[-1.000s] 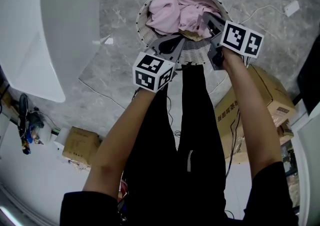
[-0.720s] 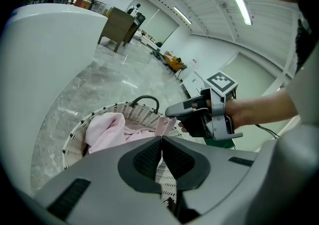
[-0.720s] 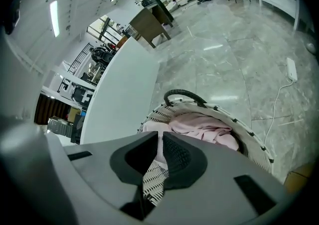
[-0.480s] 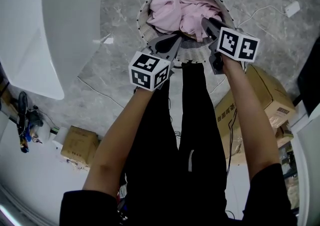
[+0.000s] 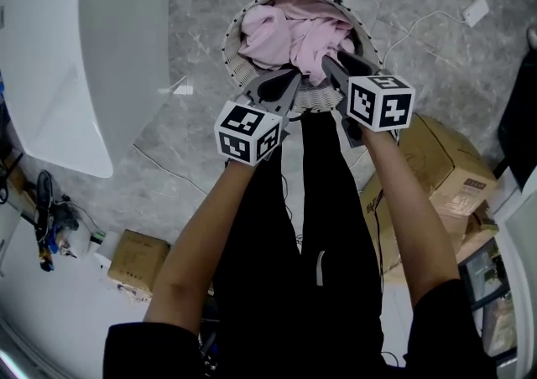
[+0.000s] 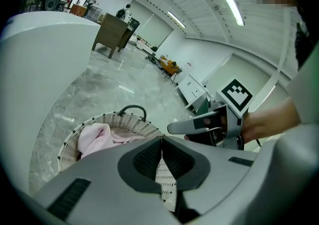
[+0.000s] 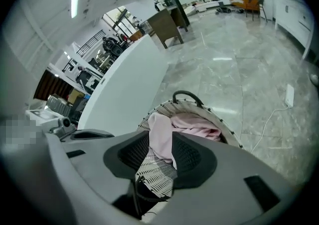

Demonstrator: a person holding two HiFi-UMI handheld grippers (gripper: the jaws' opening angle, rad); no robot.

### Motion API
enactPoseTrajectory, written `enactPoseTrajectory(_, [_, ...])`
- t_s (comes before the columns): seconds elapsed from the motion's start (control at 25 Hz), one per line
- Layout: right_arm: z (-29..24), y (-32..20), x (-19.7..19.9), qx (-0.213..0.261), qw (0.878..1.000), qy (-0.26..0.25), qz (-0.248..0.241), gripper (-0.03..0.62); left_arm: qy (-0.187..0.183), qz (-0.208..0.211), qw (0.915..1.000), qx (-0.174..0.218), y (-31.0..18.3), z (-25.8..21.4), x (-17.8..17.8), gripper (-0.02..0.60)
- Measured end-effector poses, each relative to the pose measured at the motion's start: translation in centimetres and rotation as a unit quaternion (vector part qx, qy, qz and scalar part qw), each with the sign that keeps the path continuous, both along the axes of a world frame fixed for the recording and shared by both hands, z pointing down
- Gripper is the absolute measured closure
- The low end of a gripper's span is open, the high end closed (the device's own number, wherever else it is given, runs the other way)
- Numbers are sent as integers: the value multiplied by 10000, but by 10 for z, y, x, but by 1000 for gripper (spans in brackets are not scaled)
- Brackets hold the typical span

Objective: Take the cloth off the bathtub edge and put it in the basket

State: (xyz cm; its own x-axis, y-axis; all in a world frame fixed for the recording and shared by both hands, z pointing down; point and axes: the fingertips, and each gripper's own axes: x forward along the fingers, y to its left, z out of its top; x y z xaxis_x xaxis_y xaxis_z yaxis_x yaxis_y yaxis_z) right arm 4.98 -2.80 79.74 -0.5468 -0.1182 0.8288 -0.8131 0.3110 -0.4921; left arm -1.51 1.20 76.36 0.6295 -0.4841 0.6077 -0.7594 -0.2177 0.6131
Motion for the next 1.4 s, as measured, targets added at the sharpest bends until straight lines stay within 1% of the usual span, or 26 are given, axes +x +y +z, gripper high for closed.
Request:
enactPoseTrajectory(0.2, [-66, -14, 3, 813, 9960, 56, -379, 439, -186, -192, 9986, 457, -13, -53, 1, 565])
enactPoseTrajectory(0.32, [-117, -18, 11, 1247, 9915, 32, -376, 439, -167, -554, 9969, 530, -16, -96, 1, 565])
enactPoseTrajectory(0.4, [-156, -9, 17, 1460, 9884, 1, -420, 439, -143, -762, 9951, 610, -18, -134, 3, 565])
enactPoseTrajectory(0.52, [-223, 15, 20, 1674, 9842, -161, -551, 439, -189, -812, 9922, 928, -18, -204, 11, 565])
enactPoseTrajectory(0.64, [-294, 31, 23, 1990, 9772, -303, -668, 439, -316, -878, 9879, 1236, -15, -274, 15, 565])
enactPoseTrajectory(0.8, [-381, 33, 30, 2600, 9634, -357, -549, 445, -457, -1150, 9819, 1435, -10, -349, 8, 566])
enactPoseTrajectory(0.84, [-399, 29, 32, 2769, 9589, -392, -476, 453, -453, -1229, 9793, 1546, -14, -366, 5, 565])
enactPoseTrajectory(0.92, [-431, 21, 34, 3008, 9522, -423, -308, 488, -450, -1317, 9737, 1801, -23, -398, 0, 565])
enactPoseTrajectory(1.08, [-482, 17, 34, 3241, 9453, -363, 64, 544, -680, -1120, 9680, 2140, -26, -447, -8, 566])
enactPoseTrajectory(1.24, [-519, 17, 25, 3518, 9352, -361, 214, 554, -680, -867, 9620, 2497, -25, -492, -10, 566])
enactPoseTrajectory(1.32, [-539, 16, 21, 3740, 9266, -287, 280, 554, -787, -713, 9576, 2676, -23, -508, -7, 566])
enactPoseTrajectory(1.4, [-560, 12, 19, 4027, 9141, -245, 410, 555, -920, -633, 9532, 2808, -25, -521, -7, 566])
